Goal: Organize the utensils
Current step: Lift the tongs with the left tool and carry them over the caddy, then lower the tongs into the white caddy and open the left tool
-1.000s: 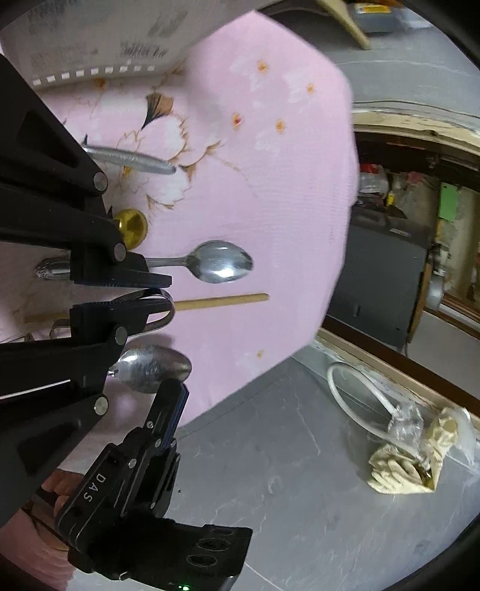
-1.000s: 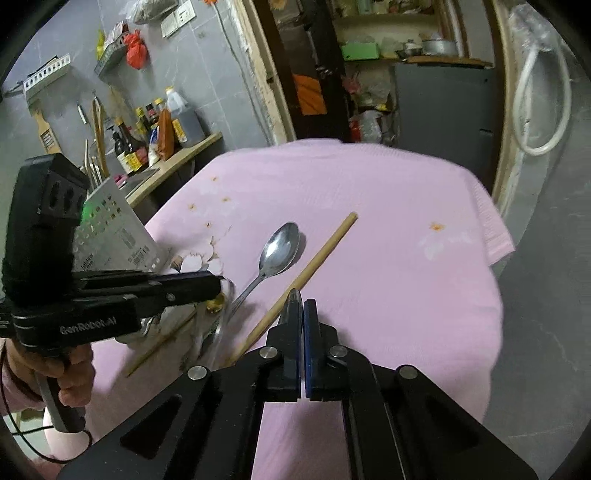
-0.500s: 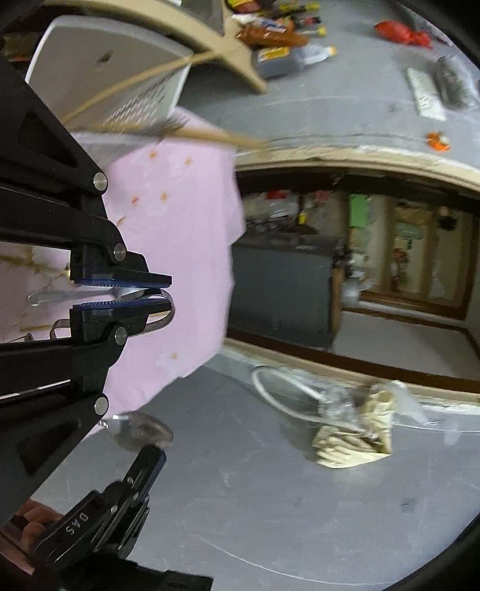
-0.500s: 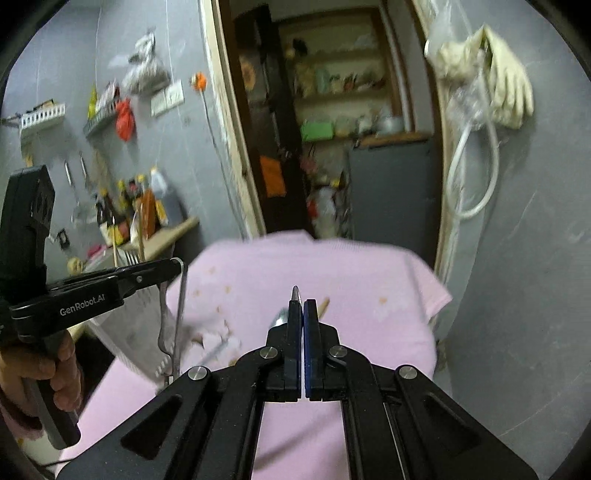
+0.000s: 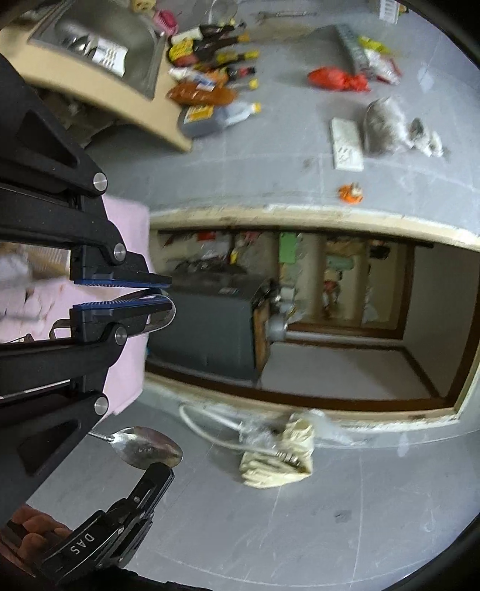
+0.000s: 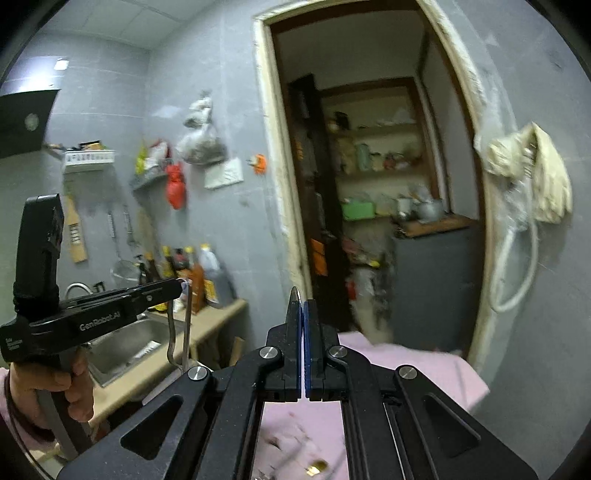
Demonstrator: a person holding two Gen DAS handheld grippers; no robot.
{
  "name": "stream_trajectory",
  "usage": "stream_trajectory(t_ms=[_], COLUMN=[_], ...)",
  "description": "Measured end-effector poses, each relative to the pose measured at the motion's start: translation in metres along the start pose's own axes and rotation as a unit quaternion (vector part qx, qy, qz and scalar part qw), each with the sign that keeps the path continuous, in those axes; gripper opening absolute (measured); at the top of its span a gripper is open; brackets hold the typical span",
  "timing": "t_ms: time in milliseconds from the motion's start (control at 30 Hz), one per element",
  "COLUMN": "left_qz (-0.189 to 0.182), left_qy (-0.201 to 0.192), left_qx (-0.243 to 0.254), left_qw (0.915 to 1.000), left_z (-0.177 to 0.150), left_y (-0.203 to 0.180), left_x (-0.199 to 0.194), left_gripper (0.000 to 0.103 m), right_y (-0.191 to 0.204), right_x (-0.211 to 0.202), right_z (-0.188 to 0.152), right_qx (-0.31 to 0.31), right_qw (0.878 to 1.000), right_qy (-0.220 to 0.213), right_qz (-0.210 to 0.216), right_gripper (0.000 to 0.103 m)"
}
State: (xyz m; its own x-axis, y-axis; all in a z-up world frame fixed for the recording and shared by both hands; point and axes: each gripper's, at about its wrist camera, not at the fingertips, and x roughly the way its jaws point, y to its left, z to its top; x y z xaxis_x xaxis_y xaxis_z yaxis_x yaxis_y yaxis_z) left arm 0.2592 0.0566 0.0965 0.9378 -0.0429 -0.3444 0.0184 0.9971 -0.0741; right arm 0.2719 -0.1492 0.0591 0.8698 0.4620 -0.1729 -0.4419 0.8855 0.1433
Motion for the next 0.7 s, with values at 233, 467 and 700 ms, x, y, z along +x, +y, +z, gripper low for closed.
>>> stream_trajectory(t_ms=[233, 467, 700], left_qz=[0.044, 0.051, 0.038], left_qy=[-0.027, -0.035, -0.046], left_qx=[0.008, 0.025, 0.028], left_qw=[0.9986, 0.9978, 0.9978], left_z=[0.000, -0.024, -0.056], left_y=[0.039, 0.057, 0.060], left_x=[-0.001, 0.011, 0.021], left_gripper=[0.006, 0.006, 0.006], right_y=[0.064, 0.111, 0.125], right_x=[0.033, 0.056, 0.065], right_z=[0.001, -0.018, -0.044], right_qx=[-0.065, -0.130, -0.156], right_qw=[0.998, 0.991, 0.987], right_qy=[-0.021, -0.014, 0.005], right_qz=[-0.006, -0.017, -0.035], right_gripper=[0.001, 0.001, 0.001])
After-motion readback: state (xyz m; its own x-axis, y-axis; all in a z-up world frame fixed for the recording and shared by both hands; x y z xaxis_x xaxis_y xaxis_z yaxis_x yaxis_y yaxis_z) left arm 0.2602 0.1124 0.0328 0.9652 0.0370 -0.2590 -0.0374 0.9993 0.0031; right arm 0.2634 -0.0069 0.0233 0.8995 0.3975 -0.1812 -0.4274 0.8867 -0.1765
